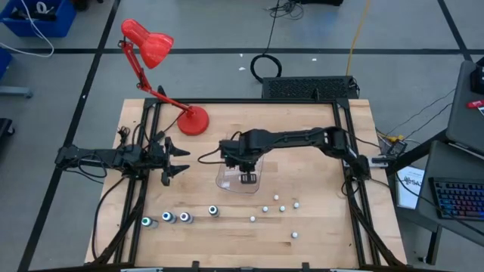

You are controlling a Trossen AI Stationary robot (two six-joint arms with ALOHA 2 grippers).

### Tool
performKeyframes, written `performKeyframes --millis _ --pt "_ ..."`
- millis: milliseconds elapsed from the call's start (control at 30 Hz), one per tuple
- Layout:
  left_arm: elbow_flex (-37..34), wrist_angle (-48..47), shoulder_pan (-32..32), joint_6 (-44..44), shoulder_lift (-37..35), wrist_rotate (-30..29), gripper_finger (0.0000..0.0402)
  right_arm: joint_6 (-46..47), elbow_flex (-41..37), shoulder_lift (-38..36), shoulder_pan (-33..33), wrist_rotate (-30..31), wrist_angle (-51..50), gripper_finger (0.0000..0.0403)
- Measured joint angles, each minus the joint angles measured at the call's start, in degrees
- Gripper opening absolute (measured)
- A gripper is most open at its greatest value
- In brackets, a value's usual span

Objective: Pick & Place food coloring
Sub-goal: Put the small orange food coloring bottle into the transparent bin, then put the small blue food coloring bottle into the transparent bin

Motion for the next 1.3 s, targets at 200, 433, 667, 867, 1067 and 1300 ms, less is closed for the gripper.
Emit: performKeyframes --millis 200,433,667,867,1067,1300 --pt "0.0 0.0 0.0 0.0 0.0 0.0 0.0253 0.0 -5.8 0.0 -0.9 -3.9 5.3 0.0042" --pt "0.0 0.0 0.0 0.0 0.0 0.0 0.0253 0.0 -9.4 0.0 -1.6 -6.1 9.2 0.0042" --pt "0.0 0.0 0.0 0.0 0.0 0.0 0.0253 -0.1 -13.3 -0.3 -2.3 -8.7 14.1 0.0042" --pt "0.0 0.0 0.0 0.0 0.0 0.0 0.0253 0.5 -14.0 -0.3 -2.4 -9.0 15.1 0.0044" --pt "0.0 0.0 0.0 0.0 0.0 0.0 0.0253 3.6 -14.2 -1.0 -2.1 -8.9 15.6 0.0125" --pt "0.0 0.0 0.0 0.0 0.0 0.0 0.0253 5.0 -14.2 -2.6 -1.0 -8.8 16.2 0.0172"
